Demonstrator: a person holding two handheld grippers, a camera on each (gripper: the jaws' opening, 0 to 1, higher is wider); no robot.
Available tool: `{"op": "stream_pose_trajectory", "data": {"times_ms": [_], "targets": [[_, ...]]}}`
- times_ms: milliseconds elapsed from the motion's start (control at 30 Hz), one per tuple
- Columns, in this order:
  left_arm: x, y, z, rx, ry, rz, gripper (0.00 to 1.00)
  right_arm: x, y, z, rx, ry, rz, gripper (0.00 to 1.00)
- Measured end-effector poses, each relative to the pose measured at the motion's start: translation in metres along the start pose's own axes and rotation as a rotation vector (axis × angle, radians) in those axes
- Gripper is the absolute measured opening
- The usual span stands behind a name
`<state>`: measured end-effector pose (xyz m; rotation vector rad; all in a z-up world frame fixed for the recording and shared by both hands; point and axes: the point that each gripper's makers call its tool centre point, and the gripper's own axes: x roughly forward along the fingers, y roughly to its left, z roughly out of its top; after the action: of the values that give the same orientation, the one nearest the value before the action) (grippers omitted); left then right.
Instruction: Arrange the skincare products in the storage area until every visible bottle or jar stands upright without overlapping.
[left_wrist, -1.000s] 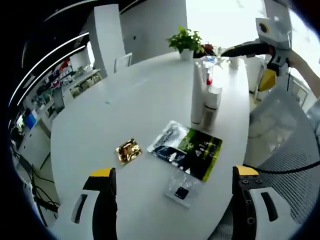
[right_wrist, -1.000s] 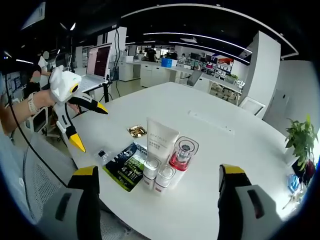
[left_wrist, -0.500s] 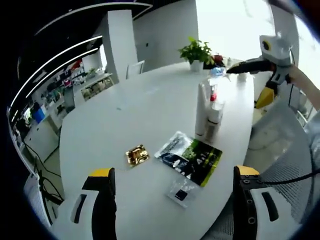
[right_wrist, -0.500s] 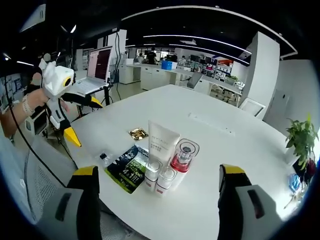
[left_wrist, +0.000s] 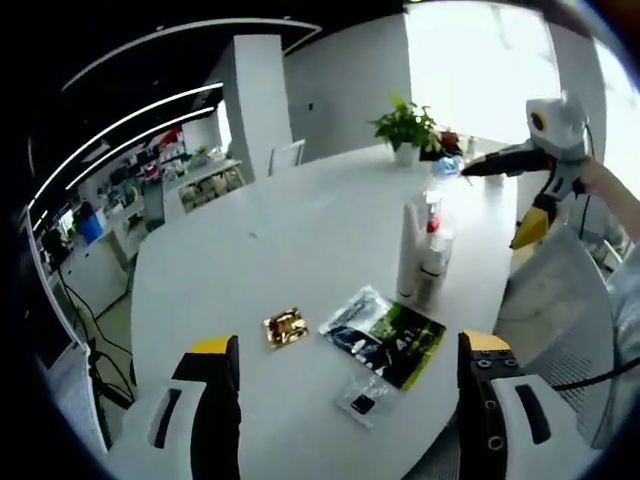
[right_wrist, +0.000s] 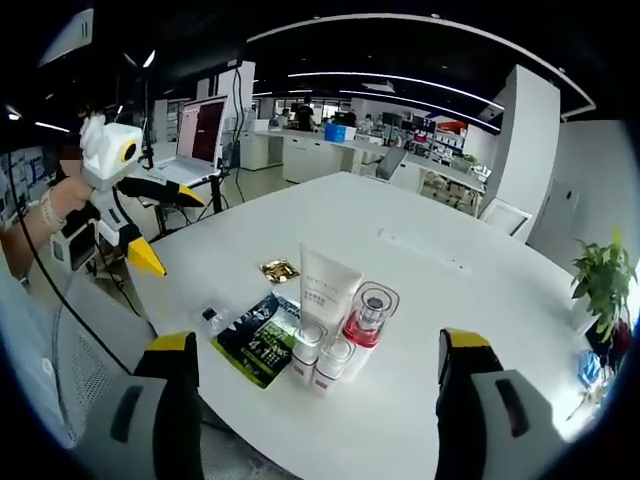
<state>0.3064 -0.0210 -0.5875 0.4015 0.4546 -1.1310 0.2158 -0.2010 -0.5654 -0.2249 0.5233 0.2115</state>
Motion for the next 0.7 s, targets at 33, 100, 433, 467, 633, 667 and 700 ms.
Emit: {"op": "stream_pose_trajectory", "data": {"times_ms": [33, 100, 433, 467, 633, 667, 700], "targets": [[-0.0003, -0.0003, -0.0002, 0.007, 0.003, 0.001, 0.88, -0.0001, 0.0002, -0.0001, -0.001, 0.001, 0.002, 1.0], [-0.0005, -0.001, 0.0, 0.005, 0.002, -0.001, 0.89, -0.0002, 0.0004, -0.0004, 0.001, 0.003, 0.003, 1.0], [-0.0004, -0.0006, -0.0002, -0.011, 0.0, -0.002, 0.91, 0.0008, 0.0017, -0.0023, 0.011, 0.013, 0.009, 1.0], [-0.0007, -0.0004, -0.0008, -0.01, 0.001, -0.004, 0.91, 0.0007, 0.0016, -0.0026, 0.012, 0.014, 0.008, 1.0], [-0.0006, 0.0025, -0.0041, -0.014, 0.014, -0.001, 0.92, 0.0012, 0.0008, -0.0014, 0.015, 0.007, 0.006, 1.0], [-0.0005, 0.0037, -0.005, -0.013, 0.019, 0.002, 0.93, 0.0013, 0.0008, -0.0013, 0.014, 0.007, 0.005, 1.0], [-0.0006, 0.0041, -0.0053, -0.012, 0.021, 0.001, 0.92, 0.0014, 0.0006, -0.0013, 0.014, 0.007, 0.005, 1.0]]}}
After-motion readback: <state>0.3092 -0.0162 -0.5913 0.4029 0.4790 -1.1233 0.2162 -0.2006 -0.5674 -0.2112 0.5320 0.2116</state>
